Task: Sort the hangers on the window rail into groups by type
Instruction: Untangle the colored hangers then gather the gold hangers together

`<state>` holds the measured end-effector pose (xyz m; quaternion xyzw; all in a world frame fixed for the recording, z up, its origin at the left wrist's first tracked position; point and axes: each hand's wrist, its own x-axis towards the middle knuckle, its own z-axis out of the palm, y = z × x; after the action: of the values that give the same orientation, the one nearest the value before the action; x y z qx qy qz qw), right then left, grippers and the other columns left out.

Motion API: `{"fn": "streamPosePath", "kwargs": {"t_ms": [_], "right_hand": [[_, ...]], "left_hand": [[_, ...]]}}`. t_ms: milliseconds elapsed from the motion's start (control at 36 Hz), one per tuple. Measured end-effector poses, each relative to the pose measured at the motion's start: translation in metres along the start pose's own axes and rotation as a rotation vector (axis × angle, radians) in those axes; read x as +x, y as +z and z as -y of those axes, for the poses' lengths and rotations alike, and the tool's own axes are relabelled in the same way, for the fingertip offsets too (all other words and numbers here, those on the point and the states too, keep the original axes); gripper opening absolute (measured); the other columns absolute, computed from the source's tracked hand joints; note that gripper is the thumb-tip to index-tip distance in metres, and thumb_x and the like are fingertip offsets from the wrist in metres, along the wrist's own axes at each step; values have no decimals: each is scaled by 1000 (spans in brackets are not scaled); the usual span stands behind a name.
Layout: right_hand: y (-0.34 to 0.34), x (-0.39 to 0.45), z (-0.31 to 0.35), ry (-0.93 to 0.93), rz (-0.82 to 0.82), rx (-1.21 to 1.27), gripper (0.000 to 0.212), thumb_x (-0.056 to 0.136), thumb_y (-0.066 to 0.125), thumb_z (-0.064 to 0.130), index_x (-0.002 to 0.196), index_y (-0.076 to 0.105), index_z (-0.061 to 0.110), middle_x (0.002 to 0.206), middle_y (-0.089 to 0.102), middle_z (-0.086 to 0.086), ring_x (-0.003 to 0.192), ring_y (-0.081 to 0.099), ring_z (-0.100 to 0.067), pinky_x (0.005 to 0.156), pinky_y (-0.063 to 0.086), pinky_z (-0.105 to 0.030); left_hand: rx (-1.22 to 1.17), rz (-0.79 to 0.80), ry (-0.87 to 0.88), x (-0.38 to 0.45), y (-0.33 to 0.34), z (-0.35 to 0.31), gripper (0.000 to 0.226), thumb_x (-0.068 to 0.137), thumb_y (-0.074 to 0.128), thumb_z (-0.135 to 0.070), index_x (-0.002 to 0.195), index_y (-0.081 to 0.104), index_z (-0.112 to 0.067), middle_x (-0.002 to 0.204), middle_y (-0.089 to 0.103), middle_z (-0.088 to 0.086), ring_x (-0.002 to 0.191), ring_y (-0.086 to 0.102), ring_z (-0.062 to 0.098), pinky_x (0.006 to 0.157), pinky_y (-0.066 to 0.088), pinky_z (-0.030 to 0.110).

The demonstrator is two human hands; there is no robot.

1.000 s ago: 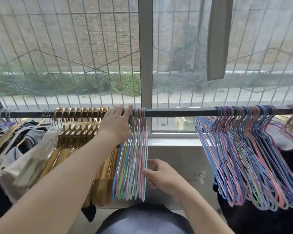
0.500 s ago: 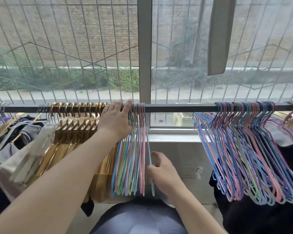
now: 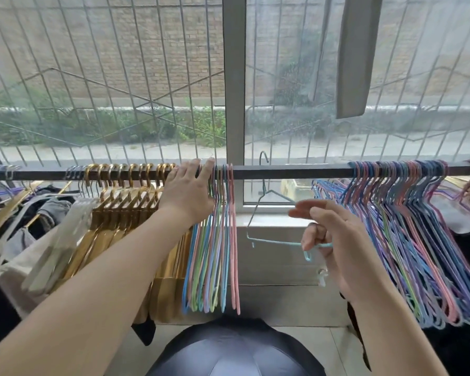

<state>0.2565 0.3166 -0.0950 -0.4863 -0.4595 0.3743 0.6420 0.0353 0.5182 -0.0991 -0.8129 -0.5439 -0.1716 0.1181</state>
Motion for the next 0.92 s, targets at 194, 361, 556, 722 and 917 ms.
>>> {"fn": "streamPosePath", "kwargs": {"t_ms": [194,361,556,722,917], "right_hand": [[11,51,4,93,-72,-52,20,99,52,15,105,69,6,107,75,-14,52,48,-16,63,41,-29],[-7,40,-38,257,-126,-63,19,97,57,15,104,68,2,105,74,-18,48,46,-15,57,40,-27],[-44,-12,-39,377,267,-212,36,88,75,29,122,68,17,113,74,-17,79,62,-25,66,41,-31],[-68,-42,-27,398,323,-317,19,104,54,16,115,66,6,101,77,-14,72,71,-26,53,43,-29],[-84,-50,-19,371,290,-398,27,103,57,27,99,65,2,87,77,-18,63,68,-27,43,37,-26]], "left_hand": [[10,8,-16,1,-3,2,91,92,58,-36,164,2,-31,171,15,8,158,10,31,128,9,48],[7,89,-13,6,-10,-2,91,92,55,-33,164,0,-32,173,7,8,159,6,30,129,5,48],[-315,104,-78,-25,-59,-35,78,99,56,-30,165,15,-26,173,3,8,159,0,28,128,4,45],[-968,-4,159,-161,-53,-121,22,99,60,-17,111,77,-24,104,75,-19,96,69,0,81,49,8],[-752,725,-196,-223,81,-125,26,90,52,-21,66,63,-19,59,62,-11,48,49,8,51,41,25]]}}
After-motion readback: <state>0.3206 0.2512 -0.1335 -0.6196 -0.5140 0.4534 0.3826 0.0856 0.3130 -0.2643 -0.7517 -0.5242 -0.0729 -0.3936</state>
